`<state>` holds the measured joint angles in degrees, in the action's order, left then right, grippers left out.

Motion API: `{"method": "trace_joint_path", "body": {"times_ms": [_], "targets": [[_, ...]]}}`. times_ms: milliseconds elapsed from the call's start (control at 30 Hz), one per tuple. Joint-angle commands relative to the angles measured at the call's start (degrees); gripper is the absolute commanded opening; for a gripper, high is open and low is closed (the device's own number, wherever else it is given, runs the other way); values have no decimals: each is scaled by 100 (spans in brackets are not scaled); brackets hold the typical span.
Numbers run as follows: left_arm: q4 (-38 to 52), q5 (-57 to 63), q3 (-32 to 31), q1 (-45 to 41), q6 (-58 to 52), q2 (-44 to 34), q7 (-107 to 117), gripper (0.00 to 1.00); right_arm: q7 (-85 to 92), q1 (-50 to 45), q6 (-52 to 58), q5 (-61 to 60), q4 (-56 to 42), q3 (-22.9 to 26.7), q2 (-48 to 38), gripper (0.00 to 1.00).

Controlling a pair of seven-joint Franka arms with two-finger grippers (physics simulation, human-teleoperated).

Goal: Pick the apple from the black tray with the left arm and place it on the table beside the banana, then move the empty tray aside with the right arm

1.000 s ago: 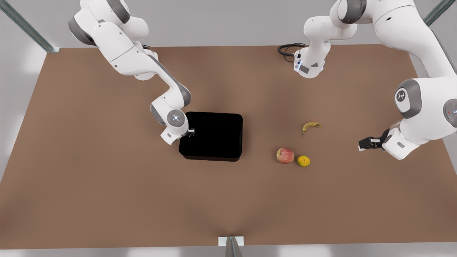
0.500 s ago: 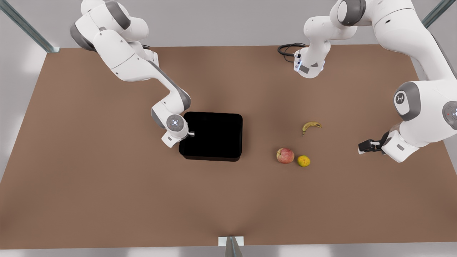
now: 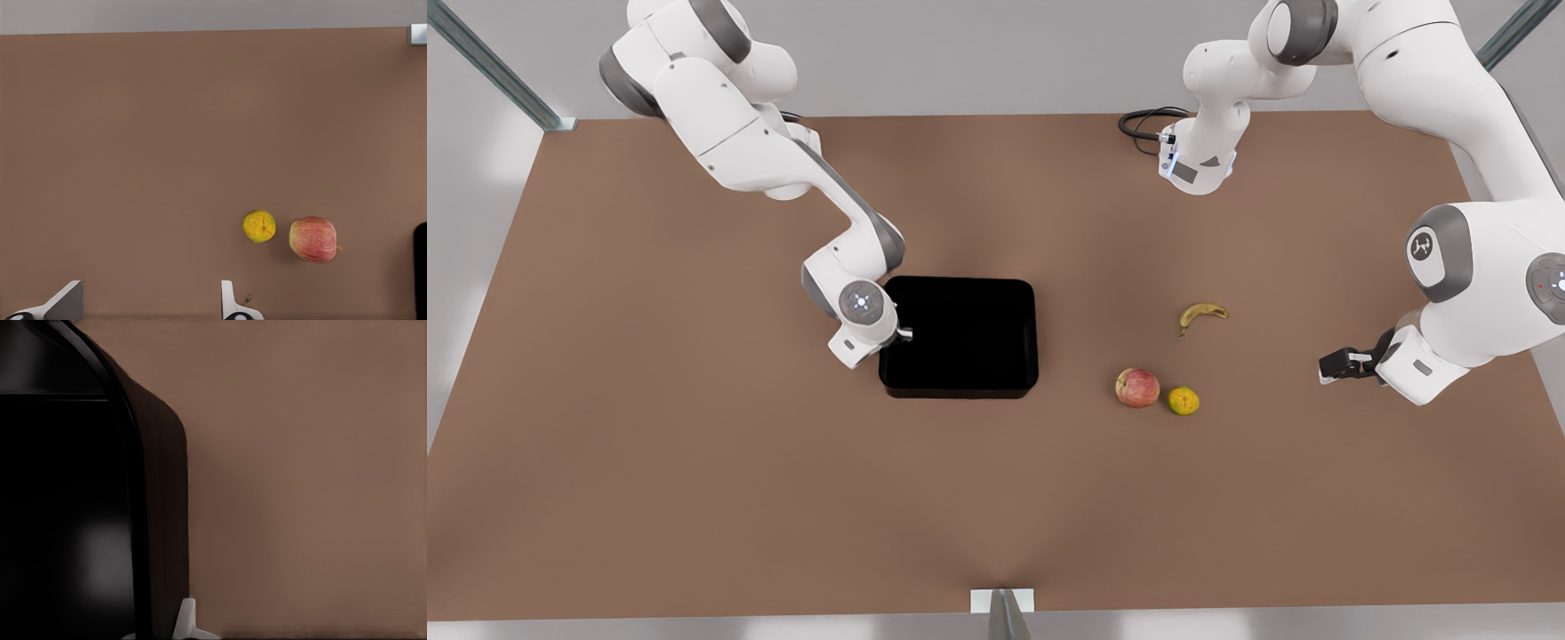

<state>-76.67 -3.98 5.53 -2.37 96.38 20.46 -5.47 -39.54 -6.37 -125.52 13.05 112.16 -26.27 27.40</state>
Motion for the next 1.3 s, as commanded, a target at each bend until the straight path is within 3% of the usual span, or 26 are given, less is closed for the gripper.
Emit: {"method": "trace_joint_path", "body": {"times_ms": [0, 100, 233, 333, 433, 567, 700, 833, 933, 1100, 1267], "targets": [[3, 11, 1, 0, -5, -7, -7, 100, -54, -4, 547, -118, -46, -19, -94, 11], [3, 11, 1, 0, -5, -7, -7, 100, -45, -4, 626, -145, -46, -19, -138, 10], [3, 11, 1, 0, -5, -7, -7, 100, 473, 189, 1794, -576, -406, -28, -780, 9], [3, 2, 1, 18, -31, -16, -7, 100, 1124, 356, 3139, -699, -1390, -19, -763, 8], [3, 11, 18, 26, -49, -16, 2, 100, 1941, 672, 3719, -681, -1777, 42, -789, 8], [3, 11, 18, 18, -49, -16, -7, 100, 3444, 681, 4317, -681, -1900, 912, -1167, 8], [3, 11, 18, 26, -49, -16, -7, 100, 4877, 681, 4308, -628, -2023, 1756, -1220, 7], [3, 11, 18, 26, -49, -16, -7, 100, 5826, 830, 4212, -233, -2111, 1959, -1176, 7], [3, 11, 18, 18, -49, -16, -7, 100, 7012, 979, 4036, 84, -2357, 2011, -886, 7], [3, 11, 18, 18, -49, -16, -7, 100, 8779, 1024, 2999, 22, -2629, 2899, -156, 7], [3, 11, 18, 26, -49, -16, -24, 100, 8955, 1033, 2077, -206, -2805, 3241, 661, 7]]}}
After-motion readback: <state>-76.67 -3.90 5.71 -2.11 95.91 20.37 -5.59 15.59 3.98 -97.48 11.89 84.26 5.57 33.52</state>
